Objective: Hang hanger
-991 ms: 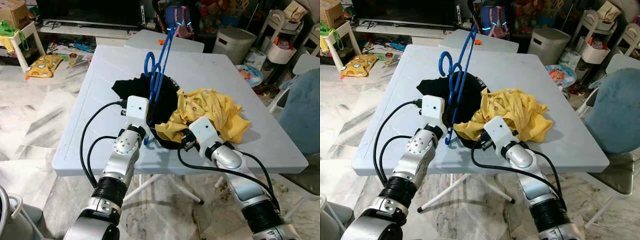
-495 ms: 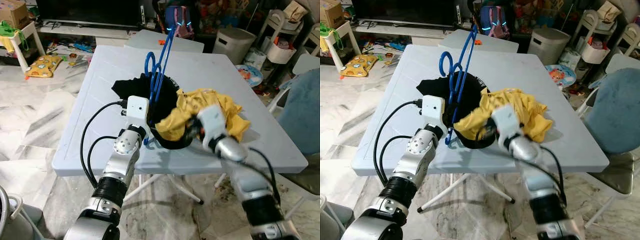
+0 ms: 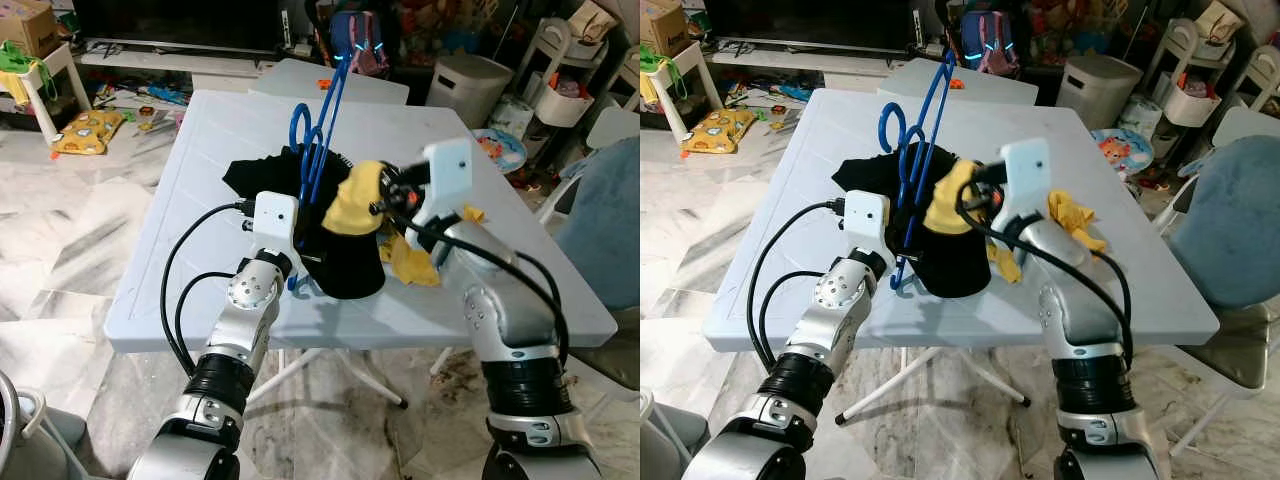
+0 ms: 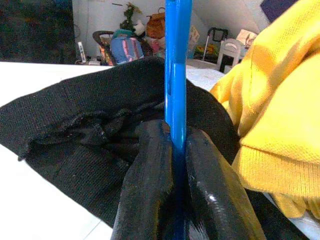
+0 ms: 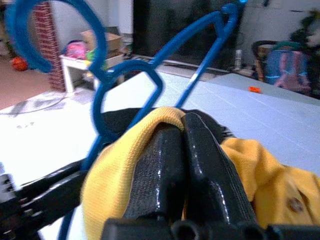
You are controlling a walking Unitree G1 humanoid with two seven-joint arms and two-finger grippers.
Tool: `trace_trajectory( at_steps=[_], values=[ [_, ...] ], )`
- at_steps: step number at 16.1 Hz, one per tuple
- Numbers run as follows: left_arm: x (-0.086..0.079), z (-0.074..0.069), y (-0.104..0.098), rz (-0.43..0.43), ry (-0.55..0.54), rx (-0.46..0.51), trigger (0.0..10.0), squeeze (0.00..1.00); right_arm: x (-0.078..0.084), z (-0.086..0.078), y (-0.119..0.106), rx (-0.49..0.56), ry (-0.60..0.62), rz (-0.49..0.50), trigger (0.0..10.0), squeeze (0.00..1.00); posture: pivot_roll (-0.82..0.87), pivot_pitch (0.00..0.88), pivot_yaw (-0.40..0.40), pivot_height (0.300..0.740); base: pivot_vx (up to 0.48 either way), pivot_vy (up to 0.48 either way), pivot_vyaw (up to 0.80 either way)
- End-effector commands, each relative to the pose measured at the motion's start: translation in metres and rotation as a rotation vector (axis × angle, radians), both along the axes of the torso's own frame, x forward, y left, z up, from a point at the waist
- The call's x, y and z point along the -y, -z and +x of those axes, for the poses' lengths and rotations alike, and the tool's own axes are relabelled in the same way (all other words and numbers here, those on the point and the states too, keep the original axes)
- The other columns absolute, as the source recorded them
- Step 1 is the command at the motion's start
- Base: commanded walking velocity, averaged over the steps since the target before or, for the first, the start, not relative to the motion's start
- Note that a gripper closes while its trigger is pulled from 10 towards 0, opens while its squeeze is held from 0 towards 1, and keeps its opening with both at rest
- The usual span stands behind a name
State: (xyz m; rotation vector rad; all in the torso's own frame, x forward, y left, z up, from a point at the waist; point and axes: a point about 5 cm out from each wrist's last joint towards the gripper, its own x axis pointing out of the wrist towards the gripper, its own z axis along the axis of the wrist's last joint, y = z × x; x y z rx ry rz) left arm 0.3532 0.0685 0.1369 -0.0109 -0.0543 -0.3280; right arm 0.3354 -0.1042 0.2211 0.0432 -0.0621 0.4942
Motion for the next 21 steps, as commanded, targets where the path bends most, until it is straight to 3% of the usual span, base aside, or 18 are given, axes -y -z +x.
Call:
trace_trajectory(
  at_steps=[1, 3, 5, 6, 7, 8, 9, 10, 11, 12, 13, 15, 17, 19, 21],
  values=[
    [0.002, -0.005, 0.023, 0.039, 0.013, -0.101, 10.0, 0.0, 0.001, -0.001, -0.013, 0.04, -0.018, -0.016, 0.0, 0.0, 0.04, 0.0, -0.101, 0.74, 0.0, 0.0, 0.0],
    [0.002, -0.005, 0.023, 0.037, 0.012, -0.101, 10.0, 0.0, 0.024, 0.01, -0.009, 0.028, 0.141, -0.04, 0.0, 0.0, 0.03, 0.0, -0.103, 0.74, 0.0, 0.0, 0.0],
    [0.002, -0.006, 0.023, 0.036, 0.011, -0.101, 10.0, 0.0, 0.049, 0.018, -0.008, 0.084, 0.367, -0.131, 0.0, 0.0, 0.04, 0.0, -0.104, 0.74, 0.0, 0.0, 0.0],
    [0.002, -0.006, 0.023, 0.036, 0.011, -0.101, 10.0, 0.0, 0.073, 0.019, -0.01, 0.101, 0.572, -0.073, 0.0, 0.0, 0.04, 0.0, -0.104, 0.74, 0.0, 0.0, 0.0],
    [0.002, -0.006, 0.023, 0.036, 0.011, -0.102, 10.0, 0.0, 0.096, 0.017, -0.007, 0.109, 0.739, -0.098, 0.0, 0.0, 0.04, 0.0, -0.104, 0.74, 0.0, 0.0, 0.0],
    [0.002, -0.006, 0.023, 0.036, 0.012, -0.102, 10.0, 0.0, 0.104, 0.016, -0.003, 0.089, 0.789, -0.091, 0.0, 0.0, 0.04, 0.0, -0.101, 0.74, 0.0, 0.0, 0.0],
    [0.002, -0.006, 0.023, 0.037, 0.013, -0.102, 10.0, 0.0, 0.12, 0.015, 0.015, -0.009, 0.893, -0.061, 0.0, 0.0, 0.04, 0.0, -0.103, 0.74, 0.0, 0.0, 0.0],
    [0.002, -0.006, 0.023, 0.037, 0.013, -0.1, 10.0, 0.0, 0.125, 0.014, 0.034, -0.098, 0.922, -0.034, 0.0, 0.0, 0.04, 0.0, -0.104, 0.74, 0.0, 0.0, 0.0],
    [0.001, -0.006, 0.023, 0.037, 0.013, -0.1, 10.0, 0.0, 0.114, 0.016, 0.047, -0.161, 0.839, -0.04, 2.8, 0.0, 0.04, 0.0, -0.104, 0.74, 0.0, 0.0, 0.0],
    [0.002, -0.006, 0.023, 0.036, 0.012, -0.1, 10.0, 0.0, 0.09, 0.016, 0.07, -0.274, 0.669, -0.019, 10.0, 1.0, 0.04, 0.0, -0.103, 0.74, 0.0, 0.0, 0.0],
    [0.002, -0.006, 0.023, 0.036, 0.014, -0.1, 10.0, 0.0, 0.072, 0.012, 0.086, -0.316, 0.538, -0.125, 10.0, 1.0, 0.04, 0.0, -0.103, 0.74, 0.0, 0.0, 0.0],
    [0.003, -0.007, 0.023, 0.036, 0.017, -0.101, 10.0, 0.0, 0.059, 0.006, 0.098, -0.324, 0.426, -0.25, 10.0, 1.0, 0.04, 0.0, -0.103, 0.74, 0.0, 0.0, 0.0],
    [0.003, -0.007, 0.024, 0.038, 0.019, -0.101, 10.0, 0.0, 0.042, -0.014, 0.125, -0.345, 0.219, -0.456, 10.0, 1.0, 0.04, 0.0, -0.103, 0.74, 0.0, 0.0, 0.0],
    [0.002, -0.006, 0.024, 0.039, 0.018, -0.101, 10.0, 0.0, 0.044, -0.017, 0.128, -0.347, 0.201, -0.478, 10.0, 1.0, 0.03, 0.0, -0.103, 0.74, 0.0, 0.0, 0.0],
    [0.003, -0.007, 0.024, 0.038, 0.019, -0.102, 10.0, 0.0, 0.058, -0.016, 0.119, -0.318, 0.221, -0.484, 10.0, 1.0, 0.03, 0.0, -0.106, 0.74, 0.0, 0.0, 0.0]
  ],
)
